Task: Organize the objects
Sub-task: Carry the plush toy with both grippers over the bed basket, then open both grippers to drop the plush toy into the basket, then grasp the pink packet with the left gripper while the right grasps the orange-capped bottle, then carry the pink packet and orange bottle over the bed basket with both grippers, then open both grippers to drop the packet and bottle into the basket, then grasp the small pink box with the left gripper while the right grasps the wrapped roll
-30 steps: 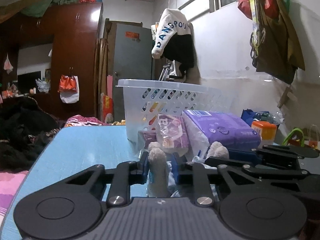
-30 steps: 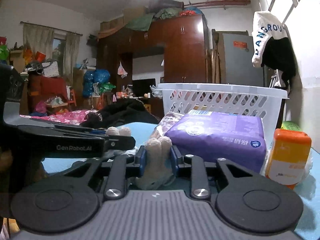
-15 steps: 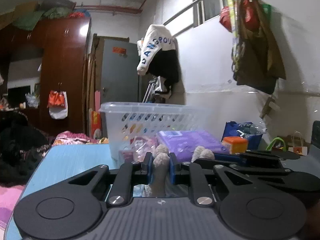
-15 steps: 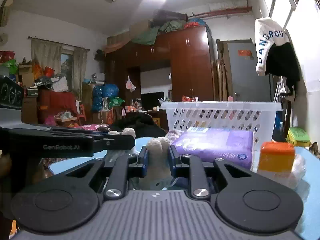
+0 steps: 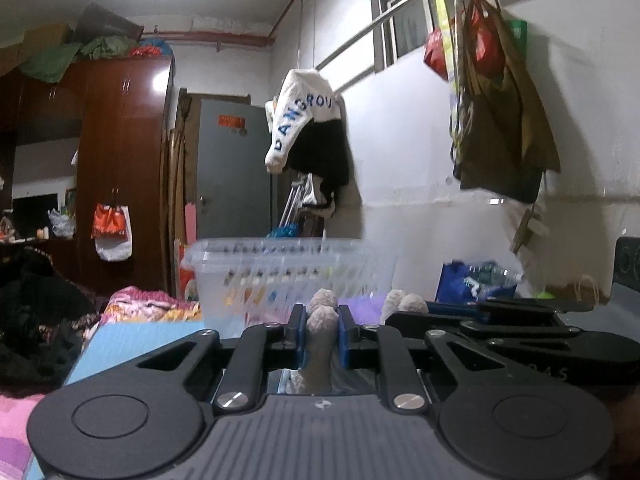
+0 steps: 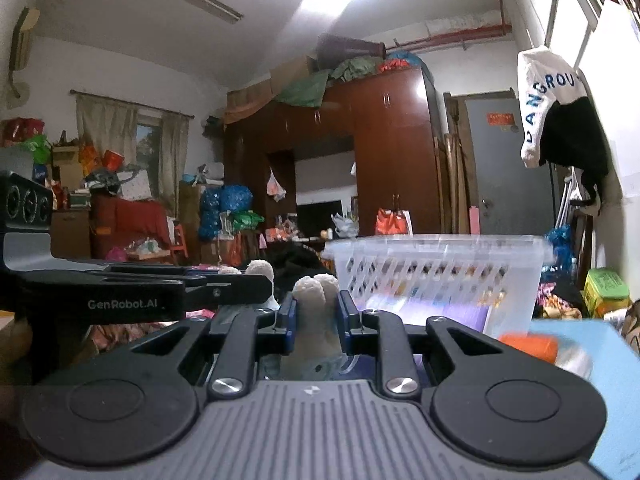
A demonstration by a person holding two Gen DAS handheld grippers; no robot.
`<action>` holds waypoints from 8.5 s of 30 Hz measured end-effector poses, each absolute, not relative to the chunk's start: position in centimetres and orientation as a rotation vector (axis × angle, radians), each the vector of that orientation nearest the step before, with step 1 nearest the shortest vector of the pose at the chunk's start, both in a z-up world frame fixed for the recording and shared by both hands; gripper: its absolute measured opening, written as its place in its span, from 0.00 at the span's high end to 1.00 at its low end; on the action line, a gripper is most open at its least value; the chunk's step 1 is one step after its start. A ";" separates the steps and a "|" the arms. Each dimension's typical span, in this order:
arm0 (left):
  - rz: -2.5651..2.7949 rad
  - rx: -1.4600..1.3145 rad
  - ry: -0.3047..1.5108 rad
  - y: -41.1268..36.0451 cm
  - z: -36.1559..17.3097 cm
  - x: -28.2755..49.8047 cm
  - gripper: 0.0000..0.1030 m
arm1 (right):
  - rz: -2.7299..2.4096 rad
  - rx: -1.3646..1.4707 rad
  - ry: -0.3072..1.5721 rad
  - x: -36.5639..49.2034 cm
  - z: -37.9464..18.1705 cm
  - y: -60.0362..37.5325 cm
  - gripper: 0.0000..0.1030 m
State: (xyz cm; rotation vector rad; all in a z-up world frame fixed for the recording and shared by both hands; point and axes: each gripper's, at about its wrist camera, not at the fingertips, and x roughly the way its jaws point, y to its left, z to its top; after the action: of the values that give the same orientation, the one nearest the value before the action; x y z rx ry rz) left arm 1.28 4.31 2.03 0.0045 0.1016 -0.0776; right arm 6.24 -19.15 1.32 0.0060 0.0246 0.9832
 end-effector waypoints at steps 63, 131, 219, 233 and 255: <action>-0.098 -0.070 0.249 5.8 7.1 15.3 0.20 | 0.830 0.022 0.178 16.6 4.5 -25.5 0.00; 0.004 -0.089 0.307 8.5 -1.5 9.5 0.52 | 0.780 -0.012 0.220 11.3 -3.4 -25.1 0.46; -0.016 -0.201 0.471 13.2 -1.5 15.6 0.18 | 0.637 0.082 0.548 19.5 -4.3 -24.8 0.03; -0.095 -0.249 0.596 12.7 -2.6 17.8 0.18 | 0.569 -0.034 0.578 19.6 -4.1 -23.0 0.25; -0.114 -0.296 0.475 13.8 -2.0 15.8 0.55 | 0.601 -0.008 0.410 17.7 -3.5 -23.9 0.35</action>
State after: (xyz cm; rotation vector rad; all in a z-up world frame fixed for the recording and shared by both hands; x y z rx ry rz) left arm 15.79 13.77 -2.01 -0.2964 0.4752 -0.1142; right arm 17.67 -23.90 -3.48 -0.0079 0.4103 0.6008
